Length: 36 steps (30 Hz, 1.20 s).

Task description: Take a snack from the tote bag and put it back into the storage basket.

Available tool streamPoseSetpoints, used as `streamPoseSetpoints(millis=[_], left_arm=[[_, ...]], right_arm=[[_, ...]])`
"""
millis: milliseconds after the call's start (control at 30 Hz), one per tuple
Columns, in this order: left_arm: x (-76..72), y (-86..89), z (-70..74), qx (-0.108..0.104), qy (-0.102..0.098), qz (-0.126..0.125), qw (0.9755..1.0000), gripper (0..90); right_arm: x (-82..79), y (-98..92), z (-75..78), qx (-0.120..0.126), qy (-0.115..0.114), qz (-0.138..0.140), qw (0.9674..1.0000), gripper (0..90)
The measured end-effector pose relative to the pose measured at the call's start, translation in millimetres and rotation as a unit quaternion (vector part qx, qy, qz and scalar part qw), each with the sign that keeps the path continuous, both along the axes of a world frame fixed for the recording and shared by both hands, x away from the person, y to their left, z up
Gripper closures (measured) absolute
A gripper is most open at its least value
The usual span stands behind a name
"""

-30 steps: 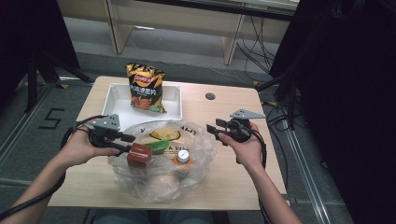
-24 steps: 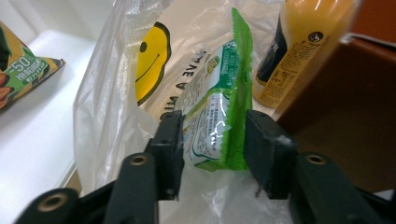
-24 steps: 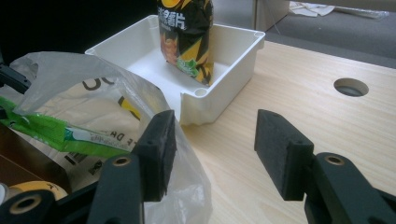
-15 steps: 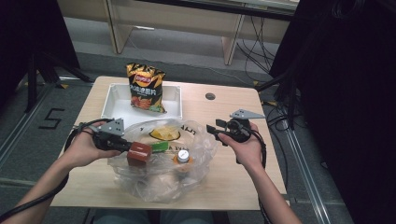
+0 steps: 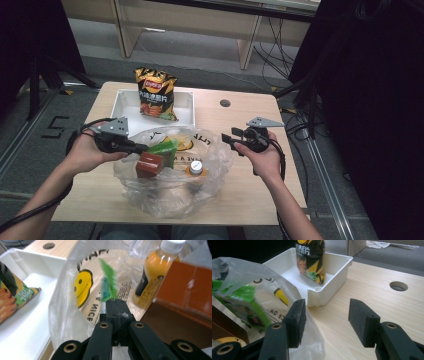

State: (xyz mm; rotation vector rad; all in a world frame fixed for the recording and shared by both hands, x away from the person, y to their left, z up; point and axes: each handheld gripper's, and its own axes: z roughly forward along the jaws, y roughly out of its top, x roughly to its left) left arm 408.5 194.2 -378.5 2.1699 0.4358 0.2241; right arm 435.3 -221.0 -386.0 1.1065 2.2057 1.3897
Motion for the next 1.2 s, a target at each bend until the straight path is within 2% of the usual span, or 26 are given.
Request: streamPoseSetpoints(millis=[33,133,200,233,267,333,400,433,533,567,600,633,667,700,733,767,833,867,900,967,1000,1033,1133,1200], left_arm=[[-0.6,0.3,3.7,-0.006,-0.003,0.005,1.0000,90.0],[-1.6,0.2,12.2,-0.018,-0.012,-0.002,0.9998,90.0],[-3.6,-0.7,15.5,-0.020,-0.014,0.002,0.9997,90.0],[-3.8,-1.1,17.4,-0.016,-0.019,-0.004,0.9997,90.0],[-5.5,-1.9,17.8,-0.019,-0.018,0.004,0.9997,90.0],[-6.2,-1.6,21.6,-0.017,-0.024,0.001,0.9996,90.0],[-6.7,-1.2,24.0,-0.028,-0.026,0.004,0.9993,90.0],[-7.0,-0.5,26.1,-0.026,-0.026,0.003,0.9993,90.0],[-7.7,0.3,30.1,-0.035,-0.030,0.003,0.9989,90.0],[-7.9,0.4,31.2,-0.038,-0.031,0.003,0.9988,90.0],[-8.4,0.6,32.7,-0.037,-0.036,0.003,0.9987,90.0],[-8.8,0.5,33.5,-0.038,-0.036,0.003,0.9986,90.0],[-9.6,0.8,36.0,-0.040,-0.041,0.005,0.9983,90.0],[-10.2,1.0,37.8,-0.043,-0.043,0.004,0.9981,90.0],[-11.4,1.1,40.8,-0.048,-0.051,0.006,0.9975,90.0],[-12.2,1.0,42.8,-0.050,-0.054,0.006,0.9973,90.0],[-13.7,0.7,46.8,-0.054,-0.063,0.009,0.9965,90.0],[-13.7,0.7,46.8,-0.054,-0.063,0.009,0.9965,90.0],[-14.3,1.1,50.8,-0.060,-0.072,0.012,0.9955,90.0],[-14.5,1.7,53.3,-0.068,-0.071,0.013,0.9951,90.0],[-14.4,2.6,55.7,-0.071,-0.075,0.013,0.9945,90.0],[-14.4,3.3,59.0,-0.085,-0.077,0.014,0.9933,90.0],[-14.9,4.5,63.4,-0.094,-0.080,0.015,0.9922,90.0],[-15.0,4.7,67.6,-0.102,-0.085,0.017,0.9910,90.0]], right_arm=[[0.2,0.1,-0.2,0.001,0.000,0.002,1.0000,48.8],[0.5,0.3,-0.7,0.001,0.000,0.004,1.0000,48.8],[-0.2,0.1,0.0,0.001,0.001,0.002,1.0000,48.8],[0.8,-1.0,-0.4,-0.005,-0.010,0.004,0.9999,48.8],[0.6,-1.1,-0.3,-0.006,-0.011,0.002,0.9999,48.8],[-0.1,-0.5,0.4,-0.003,-0.002,0.000,1.0000,48.8],[-0.1,-0.3,0.4,-0.003,-0.003,0.000,1.0000,48.8],[0.4,-0.5,0.0,-0.006,-0.008,0.001,0.9999,48.8],[-0.5,0.9,-0.1,0.002,0.001,0.000,1.0000,48.8],[-2.3,1.8,1.0,0.008,0.013,-0.005,0.9999,48.8],[-1.3,1.6,0.6,0.006,0.006,-0.001,1.0000,48.8],[-1.7,2.4,1.1,0.011,0.012,0.000,0.9999,48.8],[-1.0,2.5,1.0,0.008,0.001,-0.002,1.0000,48.8],[0.6,3.0,1.3,0.009,-0.013,0.009,0.9998,48.8],[-2.8,5.4,3.9,0.018,0.005,-0.001,0.9998,48.8],[-2.7,5.6,4.2,0.017,0.004,0.001,0.9999,48.8],[-0.6,5.5,3.5,0.009,-0.020,0.000,0.9998,48.8],[-0.6,5.5,3.5,0.009,-0.020,0.000,0.9998,48.8],[-0.7,4.7,4.7,-0.002,-0.014,0.008,0.9999,48.8],[-0.2,5.0,4.2,-0.001,-0.019,0.010,0.9998,48.8],[-1.7,7.1,3.9,0.009,-0.008,0.006,0.9999,48.8],[-1.2,7.1,3.9,0.008,-0.010,0.007,0.9999,48.8],[-1.0,7.1,4.0,0.008,-0.011,0.007,0.9999,48.8],[-2.1,7.7,4.4,0.008,-0.002,0.005,1.0000,48.8]])
